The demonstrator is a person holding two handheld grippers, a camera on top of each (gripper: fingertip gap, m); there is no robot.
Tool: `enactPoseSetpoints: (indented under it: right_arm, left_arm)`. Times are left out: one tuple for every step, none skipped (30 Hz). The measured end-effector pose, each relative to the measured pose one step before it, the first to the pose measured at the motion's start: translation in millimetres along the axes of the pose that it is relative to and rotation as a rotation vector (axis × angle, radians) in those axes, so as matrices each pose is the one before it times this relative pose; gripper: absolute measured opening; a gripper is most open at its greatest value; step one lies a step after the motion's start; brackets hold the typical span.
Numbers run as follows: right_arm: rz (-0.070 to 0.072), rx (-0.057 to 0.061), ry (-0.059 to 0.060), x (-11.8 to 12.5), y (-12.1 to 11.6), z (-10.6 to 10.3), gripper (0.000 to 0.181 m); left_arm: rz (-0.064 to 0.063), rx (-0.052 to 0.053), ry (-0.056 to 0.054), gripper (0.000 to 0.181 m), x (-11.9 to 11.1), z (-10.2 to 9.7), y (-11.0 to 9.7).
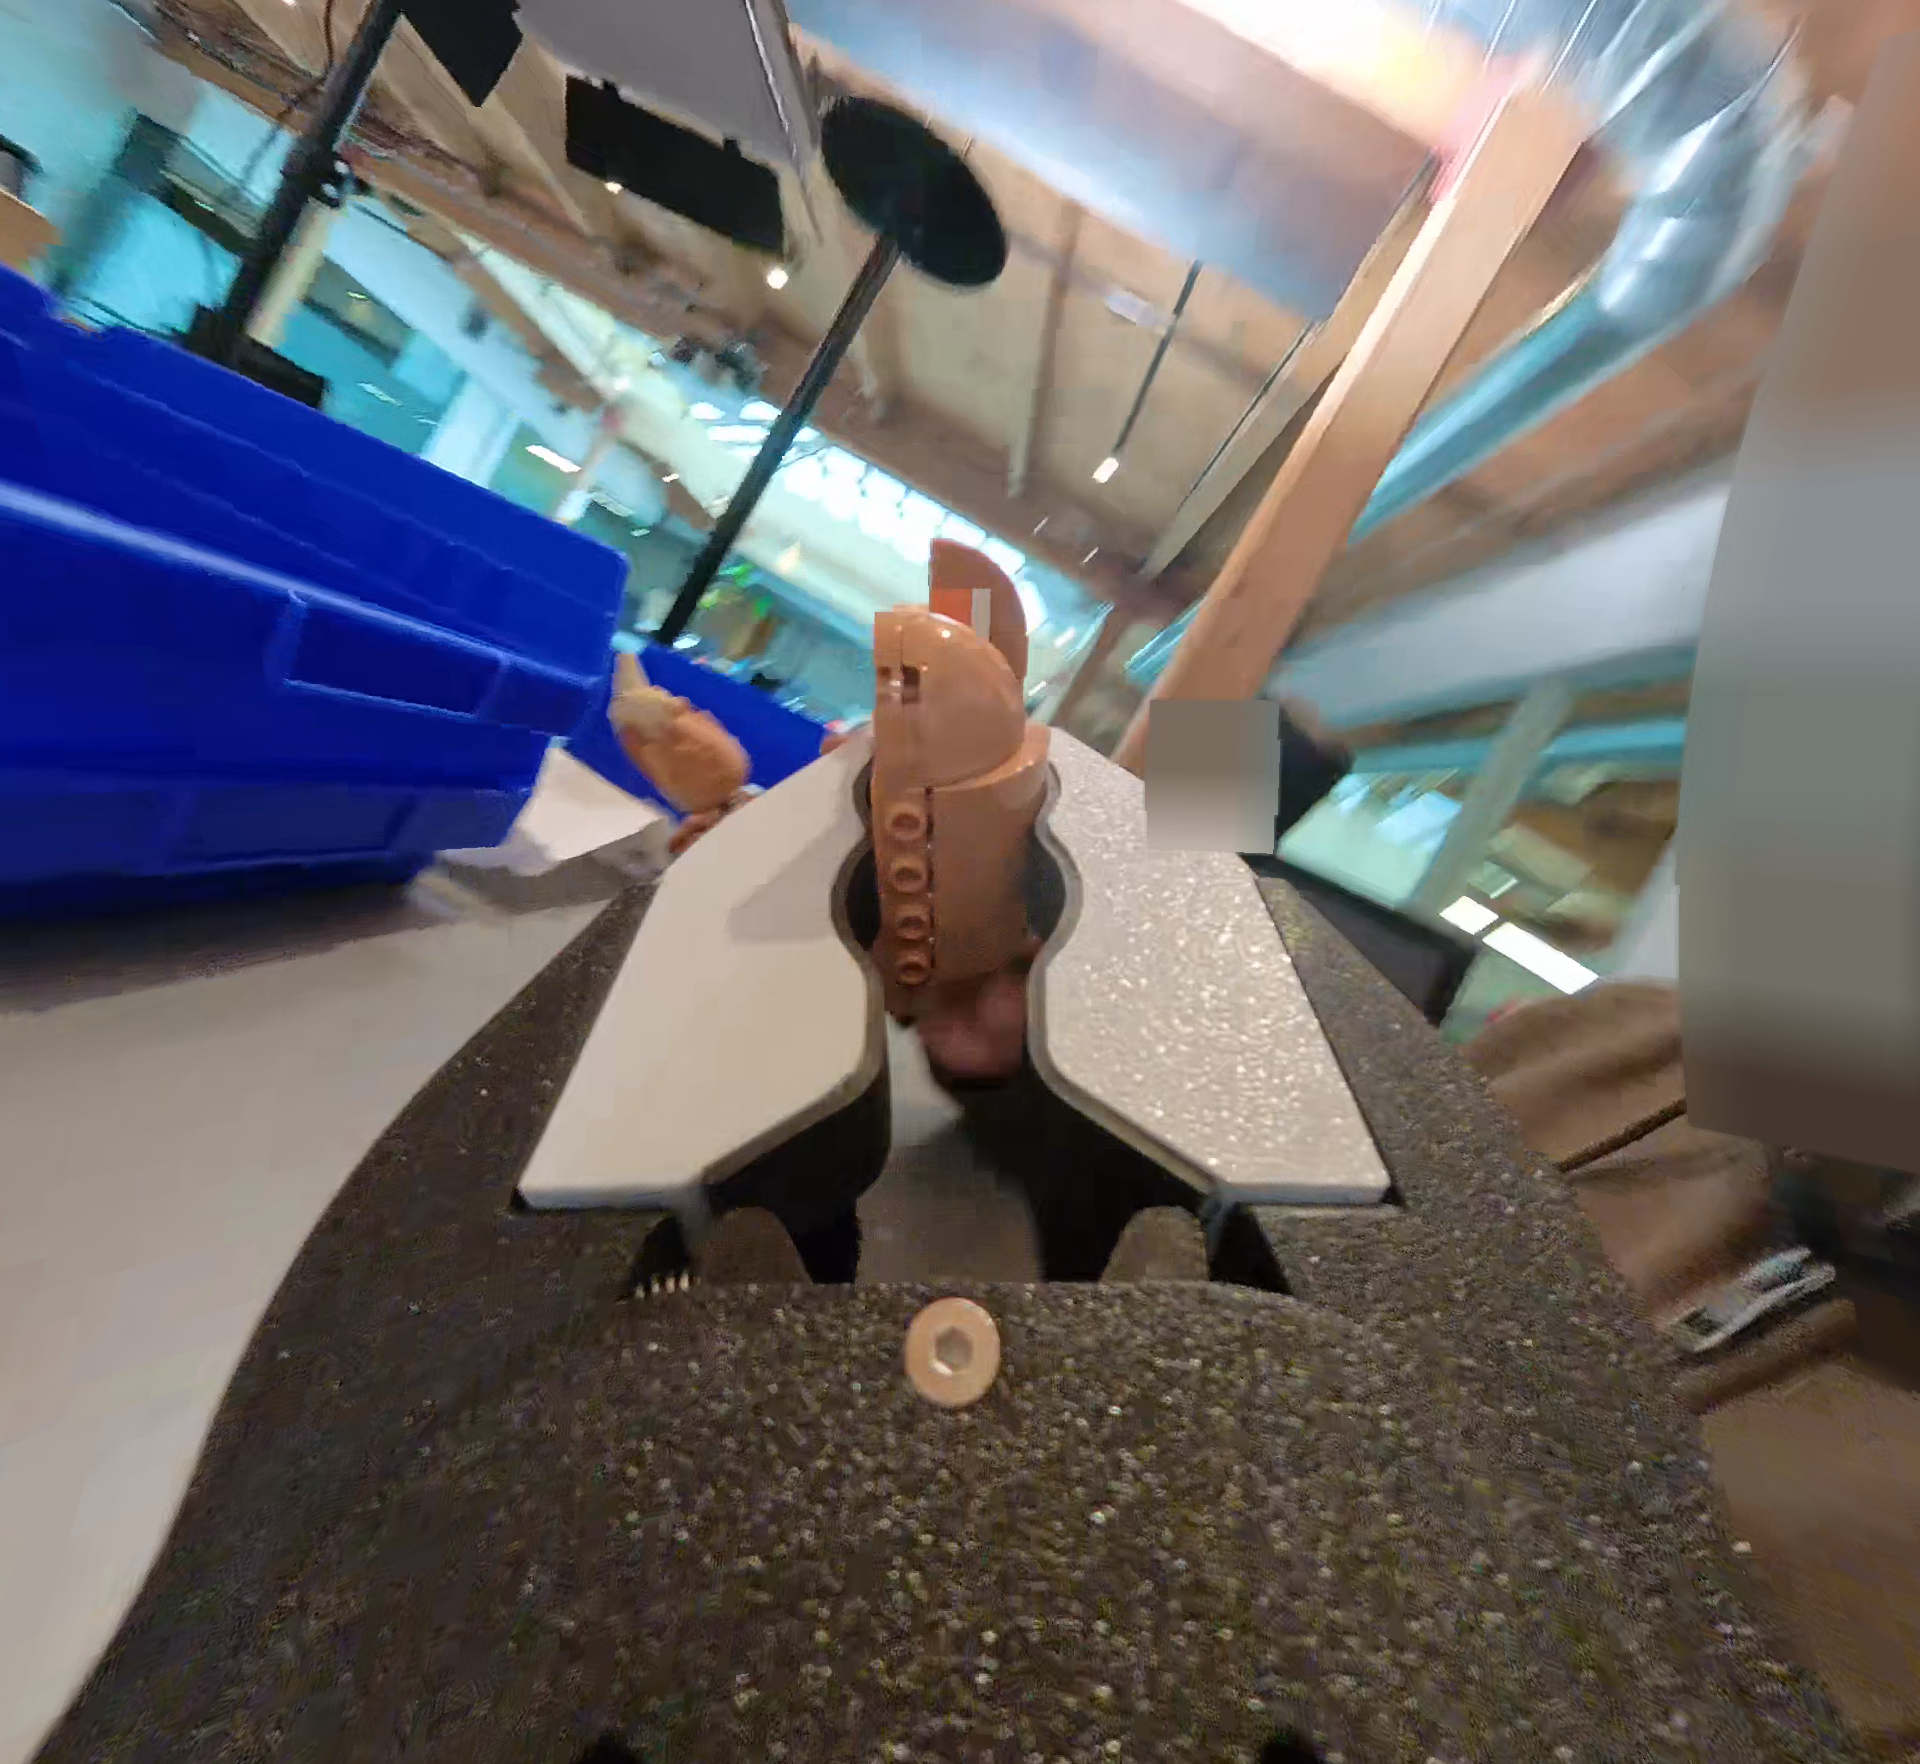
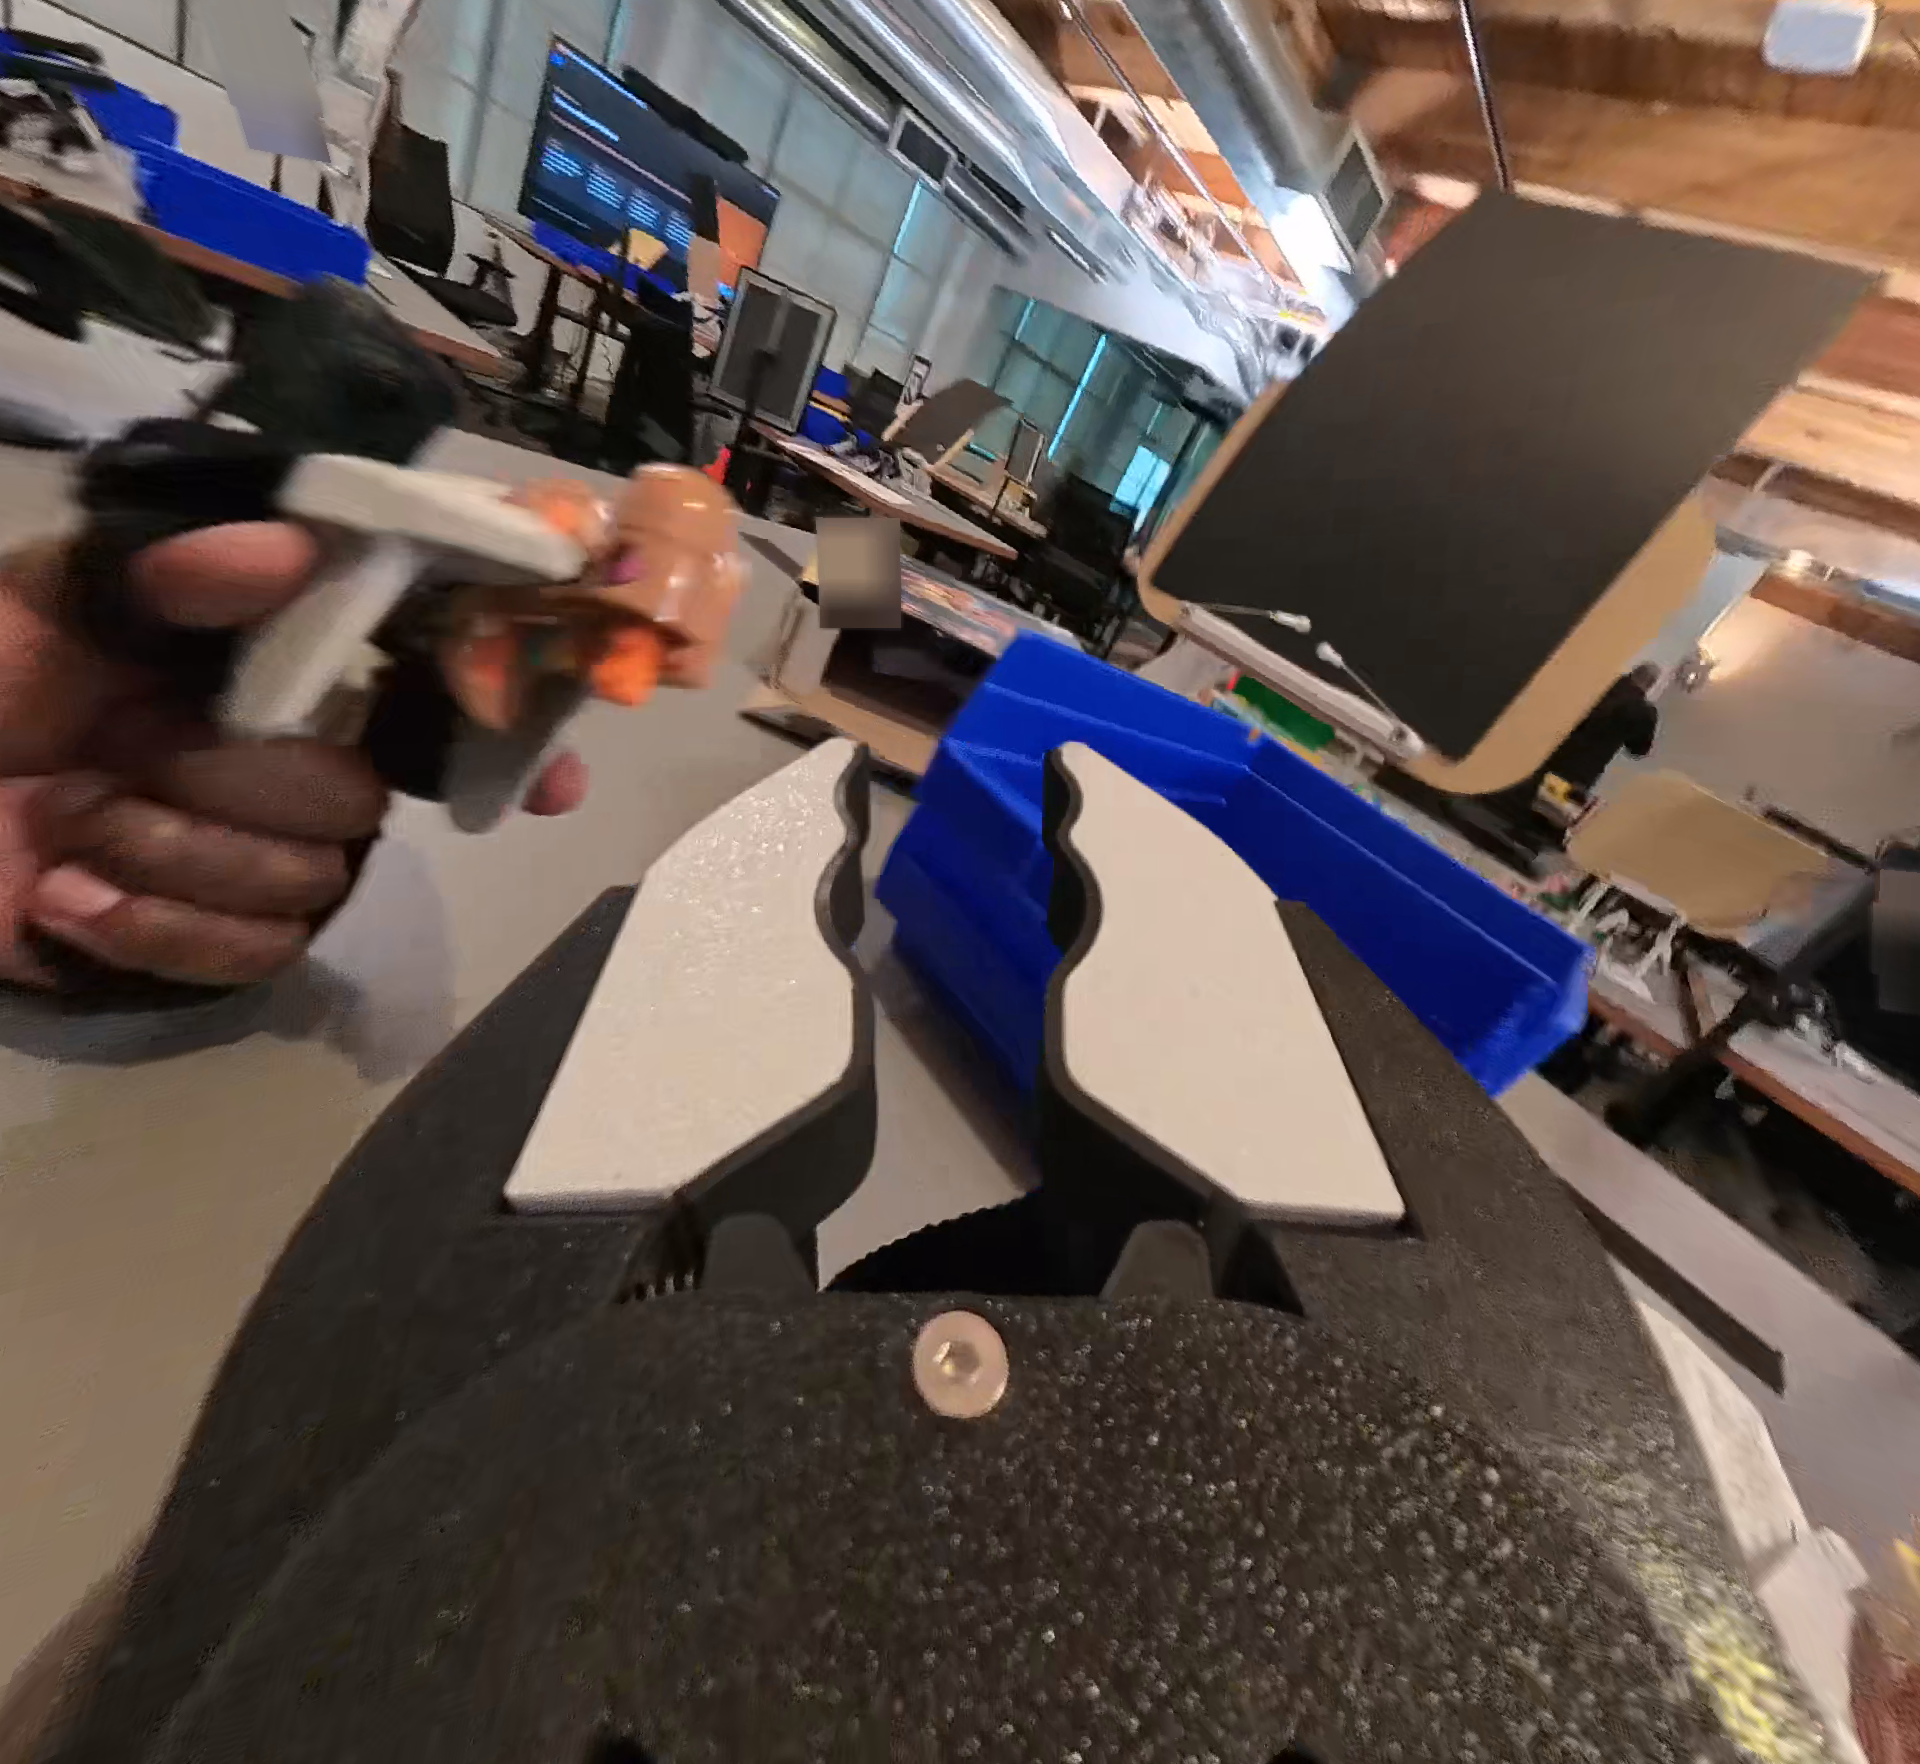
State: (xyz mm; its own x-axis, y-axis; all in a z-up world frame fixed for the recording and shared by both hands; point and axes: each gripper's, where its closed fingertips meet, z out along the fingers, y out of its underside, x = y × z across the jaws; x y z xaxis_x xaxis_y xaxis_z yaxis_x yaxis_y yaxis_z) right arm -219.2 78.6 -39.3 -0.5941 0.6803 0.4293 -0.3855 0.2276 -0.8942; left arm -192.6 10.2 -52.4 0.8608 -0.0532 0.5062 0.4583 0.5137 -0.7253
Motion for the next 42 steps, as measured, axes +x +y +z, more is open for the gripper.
enactPoseSetpoints:
  right_arm:
    - [-0.0247,0.0174,0.0019,-11.01,-3.58,-3.29,0.032]
    - [-0.0108,0.0184,0.0089,-9.59,-1.34,-1.91,0.031]
    - [-0.0016,0.0151,-0.0033,-10.74,2.65,0.01,0.026]
    - [-0.0242,-0.0337,-0.0328,-12.32,7.13,2.91,0.023]
    - [-0.0455,-0.0555,0.0045,-4.25,4.69,3.61,0.031]
    - [-0.0388,0.0013,0.033,0.91,-2.78,1.52,0.03]
    - [-0.0117,0.0314,-0.002,-2.72,-5.22,0.25,0.028]
    - [0.0175,0.0112,-0.023,-4.53,-2.33,1.37,0.027]
    - [0.0201,-0.0093,-0.012,-2.8,0.81,2.43,0.025]
    - [-0.0009,-0.0132,-0.0008,-1.6,1.75,2.45,0.027]
    - [-0.0197,-0.012,0.0096,-0.5,1.5,1.96,0.028]
    - [-0.0262,-0.0094,0.0194,0.75,0.75,1.22,0.028]
    - [-0.0251,-0.0057,0.0166,0.3,0.29,0.36,0.028]
    - [-0.022,-0.0027,0.0068,-0.93,-0.02,0.12,0.028]
    - [-0.019,-0.0027,0.0071,-0.85,-0.05,-0.09,0.028]
    - [-0.0159,0.001,0.006,-0.87,-0.75,-0.23,0.029]
    - [-0.0095,0.0029,0.0027,-0.87,-0.96,-0.14,0.029]
    - [-0.0026,0.001,0.0012,-0.65,-0.72,-0.02,0.029]
    - [0.002,0.0009,-0.0026,-0.93,-0.47,0.16,0.029]
    - [0.0043,0.0,-0.0055,-0.98,-0.07,0.15,0.029]
    - [0.0039,-0.004,-0.0017,-0.18,0.86,0.23,0.03]
    - [0.0036,-0.0068,-0.0001,0.53,1.52,0.21,0.03]
    - [0.0068,-0.0078,-0.0021,0.4,1.96,0.39,0.031]
    - [0.0103,-0.0086,-0.004,0.45,2.26,0.53,0.031]
    - [0.0112,-0.0097,-0.0017,0.88,2.26,0.55,0.031]
    - [0.0097,-0.0097,0.0,1.14,2.31,0.55,0.031]
    - [0.0081,-0.0102,0.0008,1.25,2.38,0.58,0.031]
    - [0.0075,-0.0126,0.004,1.77,2.7,0.5,0.032]
    - [0.0087,-0.0152,0.0066,2.34,3.26,0.51,0.032]
    - [0.01,-0.0183,0.0005,1.55,3.81,0.54,0.031]
    - [0.0143,-0.0194,0.0046,2.42,4.36,0.51,0.029]
    - [0.0172,-0.0163,-0.0005,2.37,3.93,0.39,0.028]
    - [0.0241,-0.0103,-0.0054,2.02,3.05,0.02,0.026]
    - [0.0324,-0.0013,-0.0116,1.66,1.65,-0.31,0.025]
    - [0.0409,0.0086,-0.0172,1.06,-0.26,-0.87,0.025]
    - [0.0452,0.0163,-0.0211,0.56,-1.85,-1.45,0.025]
    - [0.0456,0.0216,-0.0238,0.09,-2.69,-1.66,0.025]
    - [0.046,0.0237,-0.0254,-0.25,-3.24,-1.68,0.026]
    - [0.0468,0.0256,-0.0283,-0.87,-3.59,-1.72,0.028]
    - [0.0459,0.0271,-0.0296,-1.48,-3.84,-1.38,0.029]
    - [0.0424,0.0256,-0.0284,-1.94,-3.82,-1.05,0.031]
    - [0.0385,0.0212,-0.0212,-1.41,-3.14,-0.57,0.032]
  left_arm:
    - [-0.0765,0.0372,0.0255,0.024,-1.36,-1.68,-2.68]
    - [-0.058,0.0288,0.0241,0.024,-0.09,-1.03,-2.27]
    - [-0.0373,0.0184,0.0206,0.024,0.53,-0.45,-1.1]
    - [-0.0233,0.0027,0.0106,0.024,0.1,0.28,0.89]
    - [-0.0095,-0.0079,0.0048,0.024,-0.13,0.92,1.71]
    - [0.001,-0.0094,0.0003,0.024,-0.12,0.96,1.35]
    - [0.0033,-0.0059,-0.0031,0.024,-0.54,0.79,0.85]
    - [0.0009,-0.005,-0.0049,0.024,-0.78,0.47,0.85]
    - [0.0011,-0.0032,-0.0039,0.024,-0.6,0.36,0.45]
    - [0.004,-0.0017,-0.0065,0.024,-0.73,0.28,0.15]
    - [0.0083,-0.0047,-0.0118,0.024,-1.22,0.41,0.36]
    - [0.0157,-0.0052,-0.0156,0.025,-1.33,0.46,0.39]
    - [0.0209,-0.0059,-0.016,0.024,-0.89,0.49,0.54]
    - [0.0216,-0.0078,-0.0104,0.026,0.13,0.43,0.84]
    - [0.0197,-0.0084,-0.0074,0.025,0.55,0.36,1.2]
    - [0.0225,-0.0067,-0.0108,0.025,0.22,0.34,0.79]
    - [0.028,-0.006,-0.0158,0.025,-0.17,-0.04,0.57]
    - [0.0344,-0.0069,-0.0228,0.026,-0.86,-0.19,0.22]
    - [0.0427,-0.0078,-0.0299,0.024,-1.46,-0.29,0.19]
    - [0.0474,-0.0129,-0.0341,0.024,-1.74,-0.31,0.8]
    - [0.053,-0.0147,-0.0378,0.024,-1.97,-0.09,1.17]
    - [0.0581,-0.0174,-0.0396,0.024,-1.95,0.27,1.5]
    - [0.0615,-0.0209,-0.0396,0.024,-1.69,0.65,2.09]
    - [0.0687,-0.0269,-0.0447,0.024,-2.11,0.99,2.98]
    - [0.0771,-0.0329,-0.0494,0.024,-2.33,1.36,4.04]
    - [0.0787,-0.0339,-0.048,0.024,-2.1,1.61,4.22]
    - [0.076,-0.0305,-0.0438,0.024,-1.53,1.6,3.78]
    - [0.0698,-0.0249,-0.0397,0.024,-1.1,1.31,2.93]
    - [0.0648,-0.0195,-0.0376,0.024,-1.25,0.92,2.05]
    - [0.0614,-0.0154,-0.0321,0.024,-1.04,0.47,1.72]
    - [0.0541,-0.0168,-0.0229,0.024,-0.53,0.37,1.72]
    - [0.0466,-0.0145,-0.0146,0.024,0.11,0.08,1.59]
    - [0.0392,-0.0084,-0.0108,0.024,0.15,-0.12,0.78]
    - [0.0356,-0.0048,-0.011,0.024,-0.13,-0.52,0.22]
    - [0.0342,-0.004,-0.0128,0.024,-0.45,-0.46,0.22]
    - [0.0325,-0.0064,-0.0142,0.024,-0.73,-0.48,0.56]
    - [0.0336,-0.0074,-0.0113,0.024,-0.2,-0.1,0.74]
    - [0.0329,-0.007,-0.0085,0.024,0.47,-0.04,0.7]
    - [0.0304,-0.0058,-0.0085,0.024,0.75,0.09,0.48]
    - [0.0315,-0.002,-0.0053,0.024,1.55,0.12,-0.3]
    - [0.0331,0.0011,-0.0037,0.024,2.17,0.24,-0.86]
    - [0.0337,0.0016,-0.0049,0.024,2.22,0.18,-1.0]
